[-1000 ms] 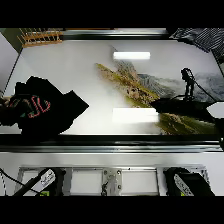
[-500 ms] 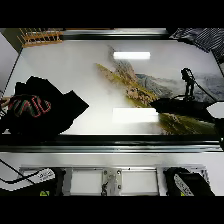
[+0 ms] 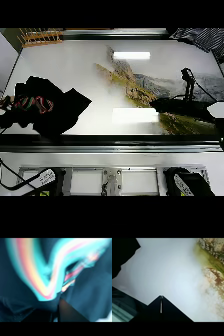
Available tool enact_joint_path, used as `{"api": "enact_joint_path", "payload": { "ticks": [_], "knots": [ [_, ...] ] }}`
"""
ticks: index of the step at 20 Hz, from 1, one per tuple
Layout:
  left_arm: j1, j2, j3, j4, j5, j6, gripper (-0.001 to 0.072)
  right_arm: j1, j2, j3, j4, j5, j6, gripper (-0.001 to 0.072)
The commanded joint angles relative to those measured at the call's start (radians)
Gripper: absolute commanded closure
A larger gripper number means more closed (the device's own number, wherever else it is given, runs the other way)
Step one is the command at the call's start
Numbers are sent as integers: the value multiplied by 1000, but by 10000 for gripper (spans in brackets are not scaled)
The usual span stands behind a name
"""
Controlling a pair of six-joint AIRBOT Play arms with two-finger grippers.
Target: Fold the clothes and pants, and hang the long-sleeved shirts on hangers.
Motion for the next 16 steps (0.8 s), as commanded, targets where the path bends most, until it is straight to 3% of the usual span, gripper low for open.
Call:
{"api": "enact_joint_path", "payload": {
  "ticks": [1, 4, 8, 10, 13, 14, 15, 16],
  "knots": [
    [-265, 138, 0, -141, -59, 10, 701, 1, 0, 0, 133, 29, 19, 690],
    [-630, 237, 1, -238, 23, -76, 701, -30, 0, 15, 125, 35, -90, 690],
    [-1118, 256, 4, -252, 365, -189, 701, -160, 6, 21, 126, 35, -110, 691],
    [-1268, 196, 47, -251, 470, -217, 701, -217, 8, 21, 132, 51, -109, 691],
    [-1367, 56, 185, -243, 406, -201, 696, -281, 8, 21, 107, 71, -109, 693],
    [-1373, 14, 235, -243, 378, -180, 430, -302, 8, 21, 84, 69, -110, 694],
    [-1358, -18, 278, -243, 351, -172, 86, -326, 8, 21, 56, 69, -109, 693],
    [-1321, -34, 312, -243, 317, -175, 29, -349, 8, 21, 43, 69, -110, 692]
  ]
}}
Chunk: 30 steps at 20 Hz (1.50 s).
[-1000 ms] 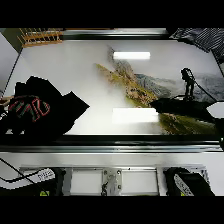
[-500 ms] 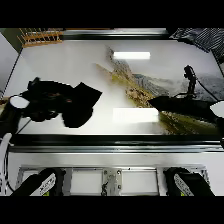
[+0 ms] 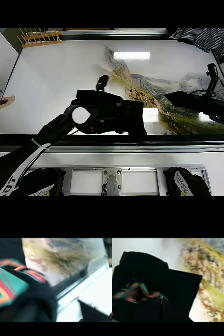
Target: Fold the clothes and pants, and hang the long-sleeved shirts on hangers.
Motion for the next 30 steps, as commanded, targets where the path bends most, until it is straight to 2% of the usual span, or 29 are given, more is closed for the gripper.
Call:
{"api": "enact_joint_path", "payload": {
  "ticks": [1, 3, 7, 9, 11, 14, 17, 23, 24, 26, 27, 28, 29, 30],
  "knots": [
    [43, -81, 131, 3, -84, 12, 29, -85, 1, 1, -51, 8, -3, 691],
    [204, -64, 154, 14, -153, 47, 29, -118, 0, 1, -54, 8, -3, 687],
    [563, -52, 119, 212, -239, 42, 29, -121, -16, -1, -66, 27, -3, 684],
    [710, -109, 114, 215, -261, 43, 29, -117, -36, -1, -97, 57, -3, 686],
    [794, -193, 116, 204, -250, 45, 29, -90, -53, -1, -185, 64, 1, 693],
    [833, -351, 178, 204, -262, 46, 29, -31, -76, -1, -298, 60, 49, 694],
    [805, -497, 294, 201, -298, 46, 29, 34, -115, -1, -386, 59, 90, 694],
    [715, -711, 520, 202, -415, 43, 31, 129, -231, -2, -413, 51, 99, 694],
    [705, -737, 549, 203, -436, 43, 60, 141, -253, -2, -415, 37, 118, 694],
    [690, -767, 585, 203, -466, 43, 399, 166, -301, -3, -414, 21, 126, 682],
    [685, -775, 594, 203, -470, 44, 601, 180, -330, -3, -410, 23, 127, 574],
    [685, -775, 599, 203, -469, 44, 701, 198, -360, -3, -410, 23, 138, 307],
    [685, -774, 608, 202, -470, 44, 701, 216, -391, -3, -410, 27, 140, 79],
    [685, -773, 622, 203, -477, 45, 701, 237, -424, -3, -410, 34, 140, 63]
  ]
}}
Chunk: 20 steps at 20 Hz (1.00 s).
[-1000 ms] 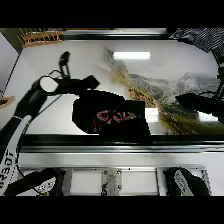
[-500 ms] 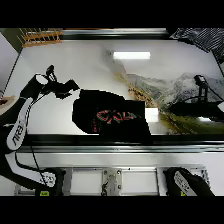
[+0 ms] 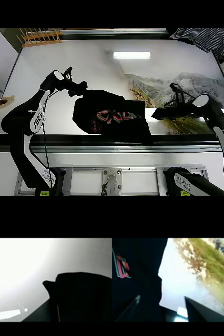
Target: Fold the clothes and pants, and hang the long-sleeved shirts on hangers.
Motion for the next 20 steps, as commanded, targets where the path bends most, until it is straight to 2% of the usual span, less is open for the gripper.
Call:
{"api": "enact_joint_path", "payload": {
  "ticks": [1, 7, 8, 9, 10, 12, 13, 14, 17, 20],
  "knots": [
    [-8, -18, 55, 0, -41, 0, 701, 72, -112, -1, -3, 8, 13, 63],
    [-6, -17, 135, 8, -108, 1, 701, 196, -230, -1, -3, 14, 13, 72],
    [-6, -17, 146, 8, -119, 1, 701, 208, -232, -1, -3, 14, 13, 207],
    [-6, -17, 158, 8, -131, 1, 701, 216, -232, -1, -3, 13, 6, 403],
    [-6, -16, 168, 8, -143, 0, 701, 220, -232, -1, 2, 13, 5, 482],
    [-6, -12, 185, 8, -168, 0, 701, 220, -232, -1, 15, 12, 6, 484],
    [-6, -3, 182, 8, -169, 0, 701, 220, -232, -1, 16, 10, 6, 508],
    [-6, 8, 174, 8, -167, 0, 701, 220, -232, -1, 12, 8, 6, 701],
    [-6, 61, 125, 16, -142, 0, 701, 217, -215, 0, 6, -48, 10, 697],
    [-6, 137, 75, 128, -140, 0, 701, 197, -109, 21, -68, -45, 14, 697]
  ]
}}
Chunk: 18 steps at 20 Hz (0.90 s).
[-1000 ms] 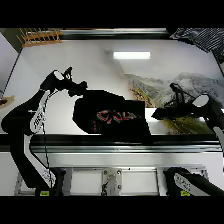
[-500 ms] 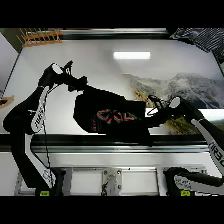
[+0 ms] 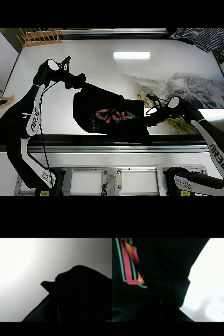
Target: Fold the clothes and pants, and hang the long-sleeved shirts on hangers.
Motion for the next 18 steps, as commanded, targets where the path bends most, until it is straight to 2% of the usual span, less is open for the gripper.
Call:
{"api": "enact_joint_path", "payload": {
  "ticks": [1, 4, 5, 6, 7, 8, 13, 16, 17, 18],
  "knots": [
    [0, 91, -58, 115, 8, 0, 701, -24, 119, 17, -95, 3, 26, 697],
    [0, 158, -116, 170, 20, 8, 701, -51, 235, 13, -201, 22, 49, 694],
    [0, 175, -142, 168, 32, 8, 701, -58, 256, 7, -204, 29, 50, 657],
    [0, 190, -173, 168, 48, 8, 701, -64, 262, -6, -195, 36, 49, 443],
    [-1, 199, -202, 167, 58, 7, 701, -63, 260, -32, -195, 38, 49, 166],
    [-1, 200, -224, 167, 59, 7, 701, -63, 254, -67, -189, 29, 50, 117],
    [0, 200, -291, 166, 76, 7, 701, -63, 158, -181, -176, -58, 48, 126],
    [0, 200, -291, 165, 79, 7, 701, -61, 96, -181, -93, -94, 26, 135],
    [0, 200, -291, 166, 80, 7, 701, -61, 84, -181, -59, -98, 7, 184],
    [0, 200, -291, 165, 82, 7, 701, -61, 76, -181, -27, -97, -13, 352]
  ]
}}
